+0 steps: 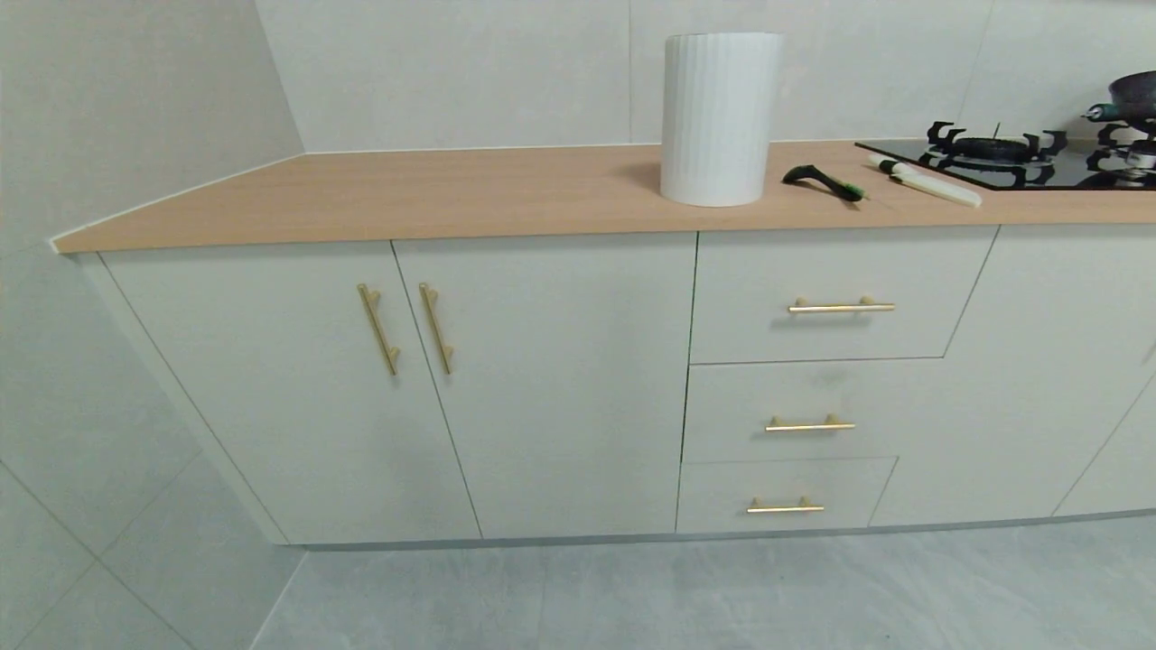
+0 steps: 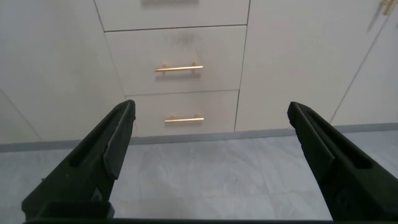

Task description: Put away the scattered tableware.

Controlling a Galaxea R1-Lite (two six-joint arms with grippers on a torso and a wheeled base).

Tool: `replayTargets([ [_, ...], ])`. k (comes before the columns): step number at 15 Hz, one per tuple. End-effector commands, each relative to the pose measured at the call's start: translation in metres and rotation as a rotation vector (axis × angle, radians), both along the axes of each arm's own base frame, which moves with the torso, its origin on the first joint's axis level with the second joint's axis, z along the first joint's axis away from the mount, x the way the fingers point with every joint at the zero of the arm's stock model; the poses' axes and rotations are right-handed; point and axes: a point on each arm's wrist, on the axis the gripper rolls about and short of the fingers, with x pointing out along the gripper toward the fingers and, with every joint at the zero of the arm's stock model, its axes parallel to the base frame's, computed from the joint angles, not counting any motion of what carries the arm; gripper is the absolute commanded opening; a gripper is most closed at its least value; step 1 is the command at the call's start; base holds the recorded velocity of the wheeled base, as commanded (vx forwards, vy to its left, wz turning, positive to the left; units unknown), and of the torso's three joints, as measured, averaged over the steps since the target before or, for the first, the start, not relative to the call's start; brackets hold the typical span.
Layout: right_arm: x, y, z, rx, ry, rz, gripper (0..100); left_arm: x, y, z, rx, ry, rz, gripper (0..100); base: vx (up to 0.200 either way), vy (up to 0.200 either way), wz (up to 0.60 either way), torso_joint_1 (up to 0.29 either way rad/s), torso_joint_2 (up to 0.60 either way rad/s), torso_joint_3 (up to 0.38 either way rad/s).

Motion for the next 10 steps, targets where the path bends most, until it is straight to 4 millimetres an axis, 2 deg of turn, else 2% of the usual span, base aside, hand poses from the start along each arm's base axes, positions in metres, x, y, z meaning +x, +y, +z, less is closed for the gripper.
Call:
replayTargets([
  [1,0.0001,0.0000,0.0000,0.000,0.002,0.000,100,0.0000,0.0000,0.0004,-0.001,-0.001,0.000,100,0.200,0.000,0.00,0.002,0.00,0.002],
  [9,0.0001,0.0000,0.0000,0.000,0.002,0.000,100,0.0000,0.0000,0.0004,0.000,0.000,0.000,100,0.200,0.000,0.00,0.004,0.00,0.001],
  [10,0.0001,0.0000,0.0000,0.000,0.002,0.000,100,0.0000,0.0000,0.0004,0.000,0.000,0.000,100,0.000,0.000,0.00,0.000,0.00,0.000],
])
